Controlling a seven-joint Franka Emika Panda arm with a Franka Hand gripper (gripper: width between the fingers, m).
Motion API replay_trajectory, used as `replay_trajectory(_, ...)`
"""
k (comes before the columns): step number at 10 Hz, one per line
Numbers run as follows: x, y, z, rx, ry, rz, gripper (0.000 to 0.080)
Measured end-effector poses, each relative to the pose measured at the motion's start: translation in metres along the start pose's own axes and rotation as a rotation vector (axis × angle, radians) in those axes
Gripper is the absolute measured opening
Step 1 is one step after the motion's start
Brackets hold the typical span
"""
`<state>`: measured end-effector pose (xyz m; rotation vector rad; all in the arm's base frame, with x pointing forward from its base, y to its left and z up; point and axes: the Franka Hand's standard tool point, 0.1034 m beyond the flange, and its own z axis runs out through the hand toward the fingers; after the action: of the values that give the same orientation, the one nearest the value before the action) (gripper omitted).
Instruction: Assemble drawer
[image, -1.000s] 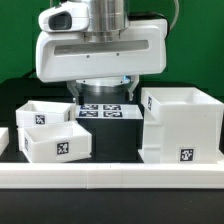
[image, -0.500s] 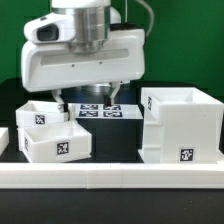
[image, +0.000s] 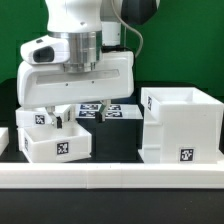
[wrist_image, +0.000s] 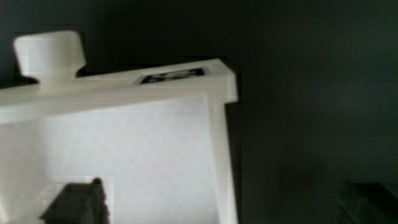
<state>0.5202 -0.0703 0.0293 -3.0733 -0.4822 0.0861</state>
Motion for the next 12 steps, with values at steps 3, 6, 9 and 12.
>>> replay_trajectory(3,-0.006,-0.004,0.016,0.008,-0.026,-0.005,0.0649)
replay_trajectory(6,-0.011,-0.005,0.024,0.008,-0.034,-0.005,0.0649)
replay_trajectory(9,-0.011,-0.006,0.025,0.009,-0.036,-0.007,0.035)
replay_trajectory(12,-0.011,-0.007,0.025,0.009,-0.036,-0.007,0.0049)
